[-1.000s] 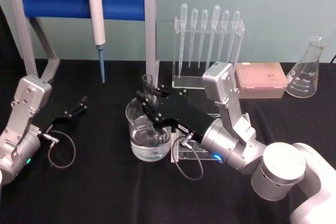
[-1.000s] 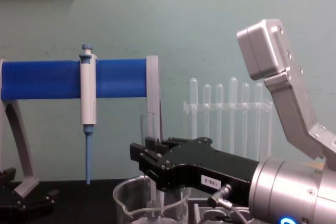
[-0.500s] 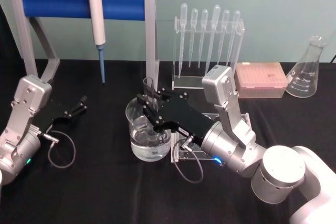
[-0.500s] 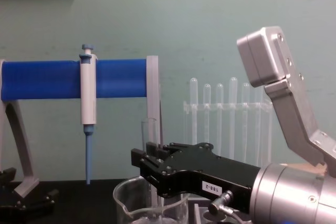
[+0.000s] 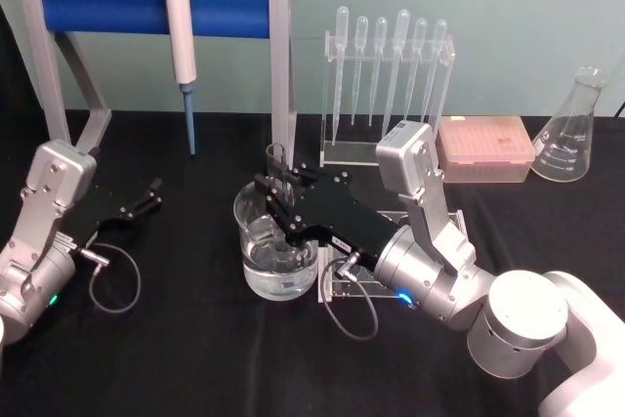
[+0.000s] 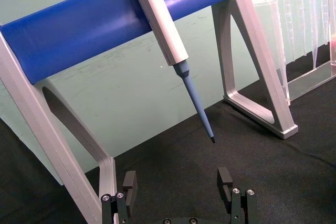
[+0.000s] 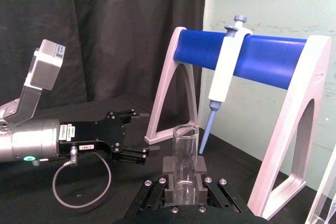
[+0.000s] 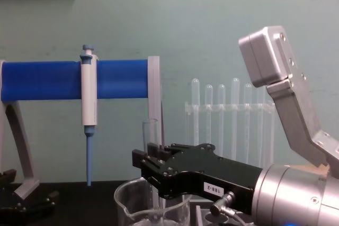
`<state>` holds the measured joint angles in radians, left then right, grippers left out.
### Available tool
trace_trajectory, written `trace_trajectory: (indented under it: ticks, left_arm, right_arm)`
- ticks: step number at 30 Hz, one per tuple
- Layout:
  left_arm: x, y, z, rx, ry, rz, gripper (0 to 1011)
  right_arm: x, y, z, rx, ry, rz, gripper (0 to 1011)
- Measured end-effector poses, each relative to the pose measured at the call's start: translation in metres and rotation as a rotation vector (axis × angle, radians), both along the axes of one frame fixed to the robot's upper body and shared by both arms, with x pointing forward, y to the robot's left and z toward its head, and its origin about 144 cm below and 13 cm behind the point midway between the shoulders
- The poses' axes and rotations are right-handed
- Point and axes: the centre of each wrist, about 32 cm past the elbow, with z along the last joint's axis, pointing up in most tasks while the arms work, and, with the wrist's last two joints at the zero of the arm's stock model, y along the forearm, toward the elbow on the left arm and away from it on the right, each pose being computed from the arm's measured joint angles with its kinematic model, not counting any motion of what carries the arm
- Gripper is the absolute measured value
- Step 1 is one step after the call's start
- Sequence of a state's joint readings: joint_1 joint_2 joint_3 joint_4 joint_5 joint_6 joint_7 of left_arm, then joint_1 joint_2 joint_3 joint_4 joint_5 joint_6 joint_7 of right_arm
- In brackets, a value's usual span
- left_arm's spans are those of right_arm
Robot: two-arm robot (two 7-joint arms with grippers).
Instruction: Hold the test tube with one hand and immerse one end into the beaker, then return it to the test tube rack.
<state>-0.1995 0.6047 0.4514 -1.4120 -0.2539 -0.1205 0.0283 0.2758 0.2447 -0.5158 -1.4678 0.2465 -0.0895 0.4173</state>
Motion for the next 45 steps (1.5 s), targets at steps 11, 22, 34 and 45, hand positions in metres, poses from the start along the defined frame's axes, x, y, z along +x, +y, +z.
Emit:
trace_trajectory:
  ticks: [11, 22, 34, 45]
  left_arm:
    - [0.0, 0.0, 0.0, 0.0, 0.0, 0.0, 1000]
    - [0.0, 0.0, 0.0, 0.0, 0.0, 0.0, 1000]
    - [0.0, 0.0, 0.0, 0.0, 0.0, 0.0, 1000]
    - [0.0, 0.0, 0.0, 0.0, 0.0, 0.0, 1000]
  right_arm:
    - [0.0002, -0.0001, 0.0003, 0.0, -0.001, 0.0, 226]
    - [0.0002, -0.0001, 0.0003, 0.001, 0.0, 0.0, 226]
    - [0.0002, -0.0001, 0.0003, 0.001, 0.0, 0.0, 226]
    - [0.0003, -0.0001, 0.0003, 0.001, 0.0, 0.0, 226]
